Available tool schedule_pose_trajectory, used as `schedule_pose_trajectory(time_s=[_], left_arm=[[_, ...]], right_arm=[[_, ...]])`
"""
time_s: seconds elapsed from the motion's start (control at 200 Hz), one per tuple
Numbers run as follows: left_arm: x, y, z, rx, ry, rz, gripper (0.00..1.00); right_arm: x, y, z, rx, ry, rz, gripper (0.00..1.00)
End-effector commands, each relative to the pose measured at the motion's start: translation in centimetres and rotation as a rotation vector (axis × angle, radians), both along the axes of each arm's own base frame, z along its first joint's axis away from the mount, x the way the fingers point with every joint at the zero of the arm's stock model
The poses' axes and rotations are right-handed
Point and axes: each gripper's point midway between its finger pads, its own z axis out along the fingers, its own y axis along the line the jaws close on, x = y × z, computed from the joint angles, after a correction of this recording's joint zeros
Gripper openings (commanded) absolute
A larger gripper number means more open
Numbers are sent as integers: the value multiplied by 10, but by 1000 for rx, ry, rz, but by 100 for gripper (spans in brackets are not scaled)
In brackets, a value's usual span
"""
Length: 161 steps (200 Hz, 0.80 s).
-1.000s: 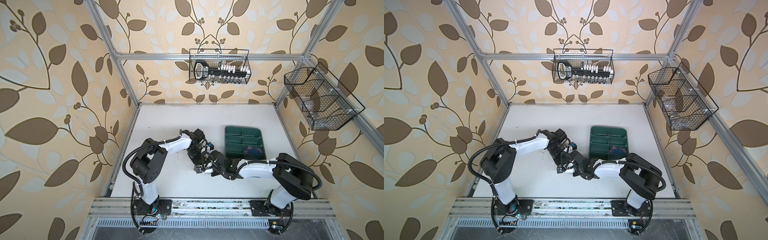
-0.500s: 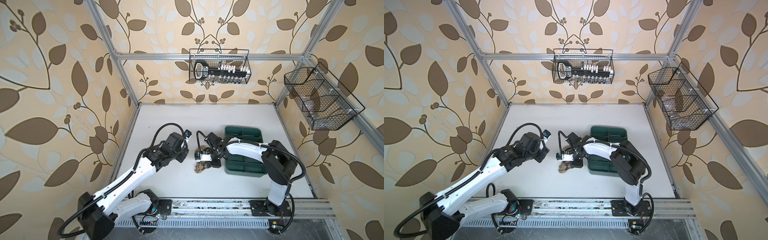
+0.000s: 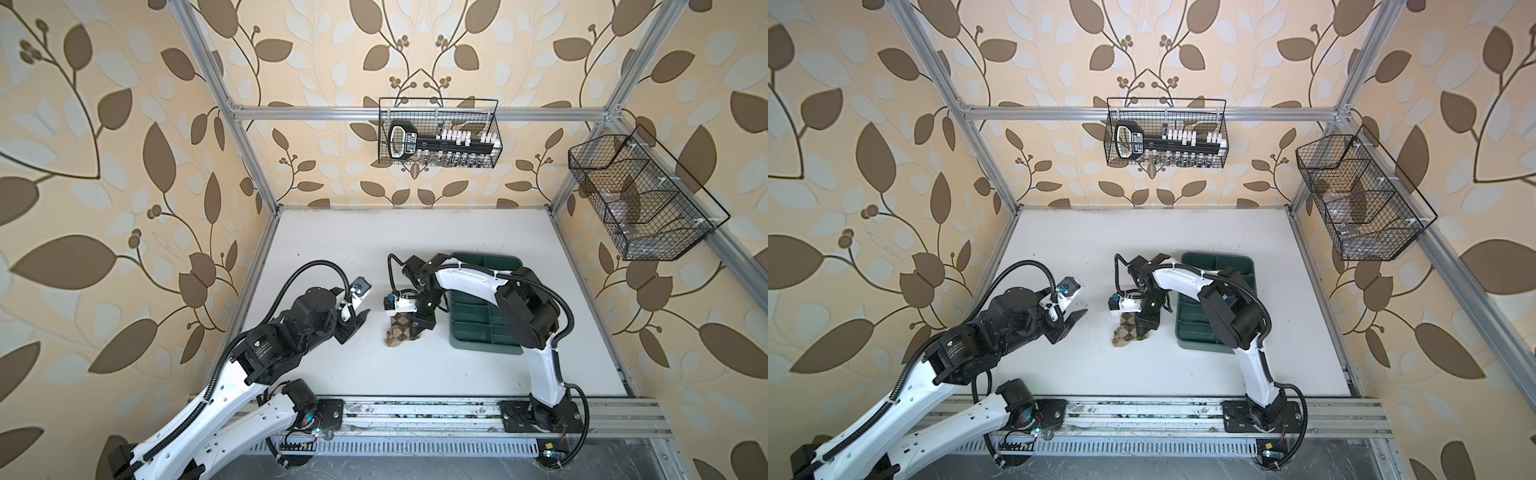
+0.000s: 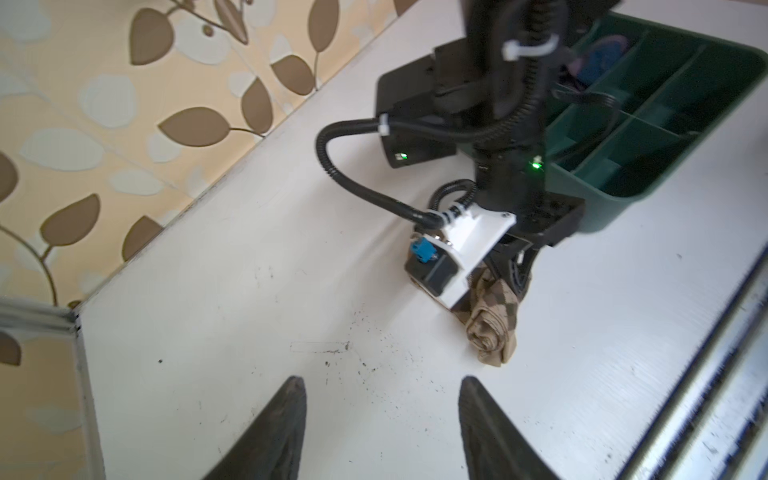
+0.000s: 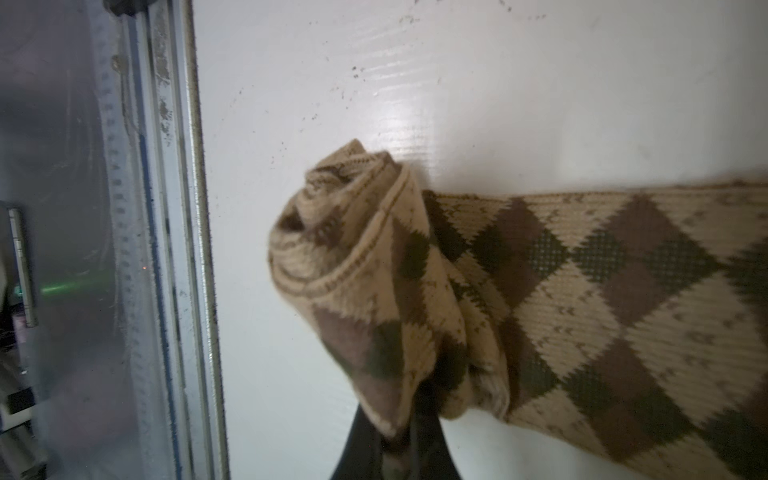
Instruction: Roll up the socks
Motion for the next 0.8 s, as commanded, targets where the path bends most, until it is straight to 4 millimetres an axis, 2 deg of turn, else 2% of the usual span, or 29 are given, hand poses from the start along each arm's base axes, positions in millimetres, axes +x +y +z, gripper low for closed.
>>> schedule_pose_trajectory(time_s=[0.0, 0.16, 0.28, 0.465, 0.64, 0.74, 0.8], left_arm=[[-11, -20, -11, 169, -30, -144, 62], [-40, -58, -69, 415, -11, -350, 66], [-49, -79, -106, 488, 12, -419, 67], [-38, -104, -138, 515, -13, -429, 74], [-27, -111, -174, 596, -13, -424, 73], [-16, -108, -185, 615, 19, -380, 65], [-8, -102, -201, 652, 72, -347, 58]], right_arm=[[-30, 1, 7, 11, 217, 8, 0], [-32, -7, -13, -61, 244, 11, 0], [-29, -8, -14, -61, 236, 2, 0], [-29, -5, -11, -38, 237, 2, 0], [-34, -6, -11, -30, 241, 9, 0], [-34, -6, -8, -16, 233, 11, 0], [-34, -6, -5, -5, 227, 14, 0]])
